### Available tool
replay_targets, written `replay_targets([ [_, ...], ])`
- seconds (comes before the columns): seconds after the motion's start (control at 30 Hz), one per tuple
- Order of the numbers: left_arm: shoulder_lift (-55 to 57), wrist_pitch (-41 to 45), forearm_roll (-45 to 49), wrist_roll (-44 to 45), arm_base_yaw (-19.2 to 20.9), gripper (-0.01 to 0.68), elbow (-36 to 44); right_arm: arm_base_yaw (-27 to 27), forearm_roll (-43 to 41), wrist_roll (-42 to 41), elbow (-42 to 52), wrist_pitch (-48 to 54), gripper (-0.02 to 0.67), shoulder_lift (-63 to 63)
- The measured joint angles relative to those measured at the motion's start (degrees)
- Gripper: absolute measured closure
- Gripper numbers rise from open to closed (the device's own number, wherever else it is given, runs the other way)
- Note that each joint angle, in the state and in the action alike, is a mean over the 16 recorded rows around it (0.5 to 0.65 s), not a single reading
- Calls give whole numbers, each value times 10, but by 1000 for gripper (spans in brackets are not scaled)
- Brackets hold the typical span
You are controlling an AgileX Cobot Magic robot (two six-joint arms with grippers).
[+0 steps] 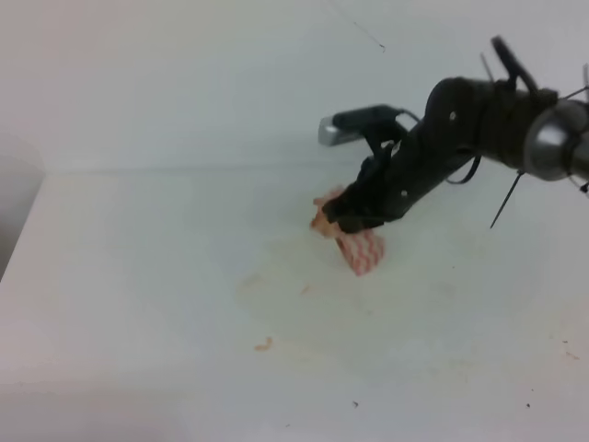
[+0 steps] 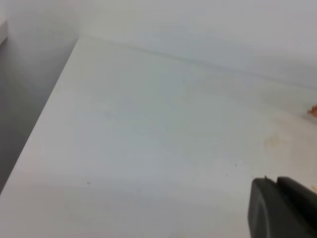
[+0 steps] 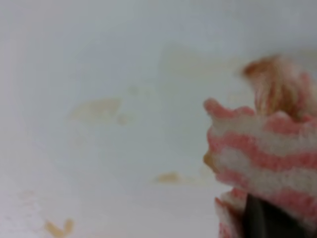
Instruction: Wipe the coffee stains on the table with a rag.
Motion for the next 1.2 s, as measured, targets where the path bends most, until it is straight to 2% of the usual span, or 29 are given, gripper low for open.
replay_targets([
  [0.3, 0, 0, 0, 0, 0, 675, 0, -22, -15, 7, 145, -102, 604, -124],
  [0.67, 0, 0, 0, 0, 0, 675, 0, -116, -29, 8, 336, -158, 604, -215],
  [1.0, 0, 0, 0, 0, 0, 675, 0, -152, -23, -31, 398, -152, 597, -221],
  [1.1, 0, 0, 0, 0, 0, 675, 0, -152, -20, -39, 400, -149, 568, -220],
  [1.2, 0, 0, 0, 0, 0, 675, 0, -152, -17, -42, 397, -140, 509, -219],
])
